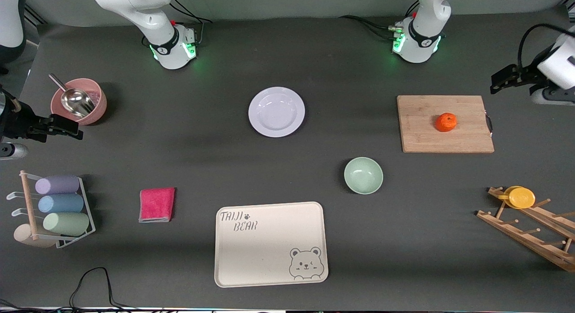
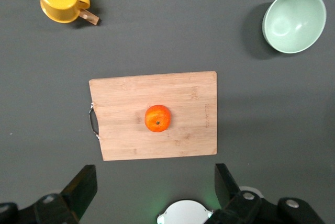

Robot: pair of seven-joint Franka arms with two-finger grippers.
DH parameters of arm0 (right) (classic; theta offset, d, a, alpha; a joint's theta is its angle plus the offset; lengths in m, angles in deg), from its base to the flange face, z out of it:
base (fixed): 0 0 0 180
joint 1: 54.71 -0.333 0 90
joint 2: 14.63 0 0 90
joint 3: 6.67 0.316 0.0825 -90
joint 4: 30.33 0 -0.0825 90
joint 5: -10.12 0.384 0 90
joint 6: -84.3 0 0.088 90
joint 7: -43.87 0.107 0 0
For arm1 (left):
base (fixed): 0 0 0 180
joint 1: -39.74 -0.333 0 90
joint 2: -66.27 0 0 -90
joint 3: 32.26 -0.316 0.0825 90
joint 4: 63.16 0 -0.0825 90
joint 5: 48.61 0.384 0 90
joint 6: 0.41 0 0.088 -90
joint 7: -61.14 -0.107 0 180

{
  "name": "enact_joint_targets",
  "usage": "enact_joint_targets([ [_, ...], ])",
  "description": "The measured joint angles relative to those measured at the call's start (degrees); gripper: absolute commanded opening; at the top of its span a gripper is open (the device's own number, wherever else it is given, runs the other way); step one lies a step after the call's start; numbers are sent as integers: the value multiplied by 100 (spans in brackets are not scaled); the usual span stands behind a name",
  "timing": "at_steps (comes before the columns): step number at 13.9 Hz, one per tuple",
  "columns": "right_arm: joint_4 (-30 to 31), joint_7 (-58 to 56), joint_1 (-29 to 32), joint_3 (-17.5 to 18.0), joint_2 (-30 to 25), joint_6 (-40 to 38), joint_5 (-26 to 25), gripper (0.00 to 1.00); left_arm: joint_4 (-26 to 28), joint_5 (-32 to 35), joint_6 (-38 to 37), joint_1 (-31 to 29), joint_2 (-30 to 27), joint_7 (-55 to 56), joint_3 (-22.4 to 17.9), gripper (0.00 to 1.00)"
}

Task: Place orange and plate with both arms
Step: 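Lower the left gripper onto the orange and grasp it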

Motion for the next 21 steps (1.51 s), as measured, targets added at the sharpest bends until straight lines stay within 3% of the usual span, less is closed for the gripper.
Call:
enact_joint_targets([
  [4, 439, 255, -63, 23, -440, -14, 8, 100, 1296, 66, 1159, -20, -143, -105, -36, 100],
  [12, 2184, 1753, -1071, 62, -2266, 211, 10, 100, 3379, 224, 3456, -216, -157, -211, -89, 100],
  [17, 3548, 2740, -1953, 95, -3281, 681, 11, 100, 3851, 227, 4425, -317, 426, -233, -119, 100],
  [21, 3944, 2912, -2183, 292, -3517, 739, 11, 100, 4186, 229, 5550, -398, 1126, -274, -207, 100],
])
